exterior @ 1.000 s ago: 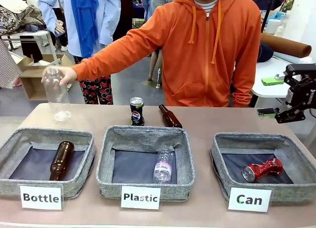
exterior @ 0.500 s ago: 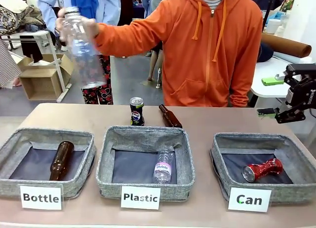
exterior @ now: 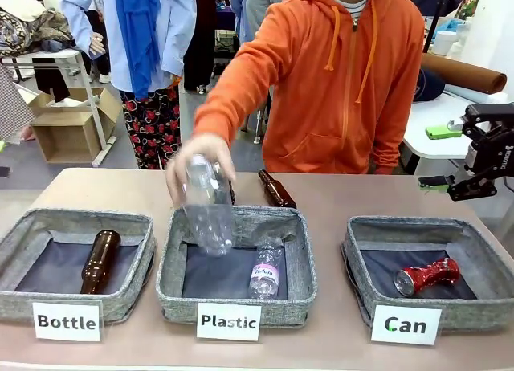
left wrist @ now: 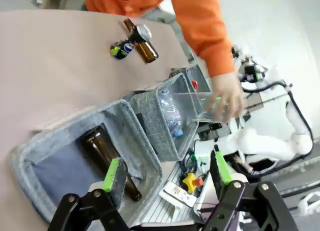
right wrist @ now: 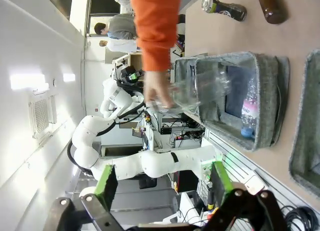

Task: Sort the can waste into the basket.
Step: Pick up the can waste from the table and place it in the right Fabric basket.

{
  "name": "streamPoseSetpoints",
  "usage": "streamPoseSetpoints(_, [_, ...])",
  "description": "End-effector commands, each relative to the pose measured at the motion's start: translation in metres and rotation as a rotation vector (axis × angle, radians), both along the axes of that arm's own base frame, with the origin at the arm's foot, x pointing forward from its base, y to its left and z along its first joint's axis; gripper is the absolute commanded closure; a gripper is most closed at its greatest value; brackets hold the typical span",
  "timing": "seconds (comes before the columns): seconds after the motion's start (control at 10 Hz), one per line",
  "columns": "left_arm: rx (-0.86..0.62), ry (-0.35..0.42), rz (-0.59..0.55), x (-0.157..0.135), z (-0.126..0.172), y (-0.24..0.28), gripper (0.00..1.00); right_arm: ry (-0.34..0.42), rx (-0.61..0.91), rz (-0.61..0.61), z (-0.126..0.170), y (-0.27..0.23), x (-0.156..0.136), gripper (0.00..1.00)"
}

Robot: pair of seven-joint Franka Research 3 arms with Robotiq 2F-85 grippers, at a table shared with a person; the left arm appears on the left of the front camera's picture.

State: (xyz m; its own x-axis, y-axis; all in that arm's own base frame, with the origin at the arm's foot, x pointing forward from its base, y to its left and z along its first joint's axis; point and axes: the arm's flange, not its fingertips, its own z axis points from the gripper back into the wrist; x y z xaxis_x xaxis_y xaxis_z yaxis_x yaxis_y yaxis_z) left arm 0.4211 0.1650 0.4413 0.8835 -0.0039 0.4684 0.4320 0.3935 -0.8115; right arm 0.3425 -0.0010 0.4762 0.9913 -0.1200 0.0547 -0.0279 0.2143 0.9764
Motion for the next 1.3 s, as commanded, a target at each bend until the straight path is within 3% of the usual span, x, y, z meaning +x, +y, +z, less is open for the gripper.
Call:
streamPoseSetpoints(0.0, [0.031, -0.042, -0.159, 0.038, 0.001, -0.029, 0.12, 0.015, 0.001, -0.001, 0.004, 0.001, -0.001, 0.0])
streamPoseSetpoints(0.1, [0.037, -0.016, -0.258, 0.058, -0.002, -0.053, 0.12, 0.015, 0.001, -0.001, 0.004, 0.001, -0.001, 0.0])
streamPoseSetpoints(0.2, [0.065, -0.041, -0.349, 0.076, -0.005, -0.08, 0.12, 0.015, 0.001, -0.001, 0.004, 0.001, -0.001, 0.0])
streamPoseSetpoints(0.4, [0.239, -0.254, -0.305, 0.098, -0.004, -0.11, 0.12, 0.015, 0.001, -0.001, 0.004, 0.001, -0.001, 0.0])
streamPoseSetpoints(0.6, [0.255, -0.468, -0.361, 0.105, -0.009, -0.118, 0.12, 0.015, 0.001, -0.001, 0.004, 0.001, -0.001, 0.0])
streamPoseSetpoints(0.7, [0.275, -0.532, -0.345, 0.106, -0.012, -0.119, 0.12, 0.015, 0.001, -0.001, 0.004, 0.001, -0.001, 0.0])
streamPoseSetpoints(0.8, [0.252, -0.412, -0.303, 0.105, -0.008, -0.119, 0.12, 0.015, 0.001, -0.001, 0.004, 0.001, -0.001, 0.0])
streamPoseSetpoints(0.9, [0.289, -0.439, -0.363, 0.117, -0.002, -0.12, 0.12, 0.015, 0.001, -0.001, 0.004, 0.001, -0.001, 0.0])
streamPoseSetpoints(1.1, [0.29, -0.453, -0.345, 0.117, -0.006, -0.115, 0.12, 0.015, 0.001, -0.001, 0.004, 0.001, -0.001, 0.0])
streamPoseSetpoints(1.2, [0.295, -0.499, -0.326, 0.12, -0.012, -0.113, 0.12, 0.015, 0.001, -0.001, 0.004, 0.001, -0.001, 0.0])
